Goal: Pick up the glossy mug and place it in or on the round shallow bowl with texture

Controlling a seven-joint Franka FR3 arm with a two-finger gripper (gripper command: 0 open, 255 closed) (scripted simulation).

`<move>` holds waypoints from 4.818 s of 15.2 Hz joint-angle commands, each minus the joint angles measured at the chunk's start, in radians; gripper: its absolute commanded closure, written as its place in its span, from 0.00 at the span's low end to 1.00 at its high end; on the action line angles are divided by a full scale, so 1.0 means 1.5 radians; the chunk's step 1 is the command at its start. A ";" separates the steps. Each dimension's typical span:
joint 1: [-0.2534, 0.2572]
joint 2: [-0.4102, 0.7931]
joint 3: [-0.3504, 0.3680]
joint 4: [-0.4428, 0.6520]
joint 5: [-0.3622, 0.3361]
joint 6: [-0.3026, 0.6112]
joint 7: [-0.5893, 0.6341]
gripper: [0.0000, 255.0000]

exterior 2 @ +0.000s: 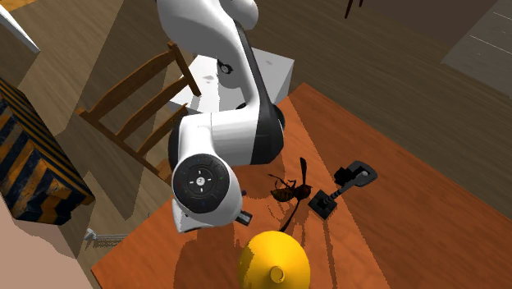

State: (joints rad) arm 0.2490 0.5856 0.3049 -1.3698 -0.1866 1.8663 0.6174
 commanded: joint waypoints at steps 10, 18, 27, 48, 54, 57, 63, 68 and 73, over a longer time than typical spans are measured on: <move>0.004 -0.015 0.004 0.076 0.006 -0.089 -0.008 1.00; 0.013 -0.011 0.004 0.155 0.007 -0.163 -0.012 1.00; 0.017 -0.033 0.009 0.189 0.012 -0.219 -0.010 1.00; 0.018 -0.611 0.057 -0.477 0.205 -0.101 0.033 1.00; 0.028 -0.642 0.063 -0.545 0.220 -0.063 0.037 1.00; 0.029 -0.639 0.066 -0.570 0.222 -0.036 0.037 1.00; 0.031 -0.629 0.073 -0.615 0.223 0.020 0.038 1.00; 0.031 -0.619 0.078 -0.644 0.223 0.058 0.040 1.00; 0.031 -0.619 0.078 -0.644 0.223 0.058 0.040 1.00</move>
State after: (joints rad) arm 0.2954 -0.3425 0.4218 -2.3351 0.1481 1.9532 0.6774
